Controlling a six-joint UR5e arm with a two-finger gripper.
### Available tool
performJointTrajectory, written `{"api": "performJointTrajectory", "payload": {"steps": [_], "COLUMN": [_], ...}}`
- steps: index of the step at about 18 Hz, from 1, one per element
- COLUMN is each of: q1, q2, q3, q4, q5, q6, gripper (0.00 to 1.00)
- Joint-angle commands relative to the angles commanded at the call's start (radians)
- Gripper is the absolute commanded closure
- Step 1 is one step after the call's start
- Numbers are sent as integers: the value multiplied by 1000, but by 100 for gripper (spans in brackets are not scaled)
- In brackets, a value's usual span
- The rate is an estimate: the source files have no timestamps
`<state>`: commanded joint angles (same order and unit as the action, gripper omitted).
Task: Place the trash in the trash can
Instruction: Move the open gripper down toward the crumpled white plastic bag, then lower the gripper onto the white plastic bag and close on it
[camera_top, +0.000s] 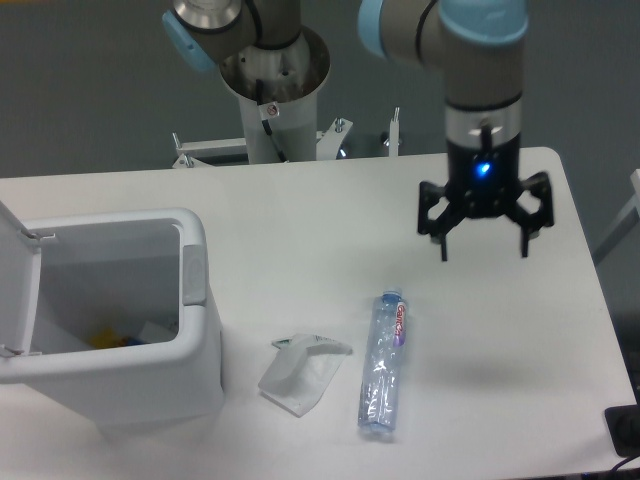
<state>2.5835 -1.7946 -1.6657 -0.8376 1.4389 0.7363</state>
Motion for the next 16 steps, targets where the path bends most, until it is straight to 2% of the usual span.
{"api": "performJointTrajectory", "payload": {"steps": [5, 7, 11, 14, 16], "q1": [-77, -97, -120, -146, -175], "q2": [-69, -94, -152, -199, -222], "q3": [-23, -43, -91, -89, -82], "q4": [5, 8, 14, 73, 77], "q5": [-2, -2, -83, -109, -110], "q6": [18, 81, 182, 193, 190], "gripper": [0, 0, 0, 0, 0]}}
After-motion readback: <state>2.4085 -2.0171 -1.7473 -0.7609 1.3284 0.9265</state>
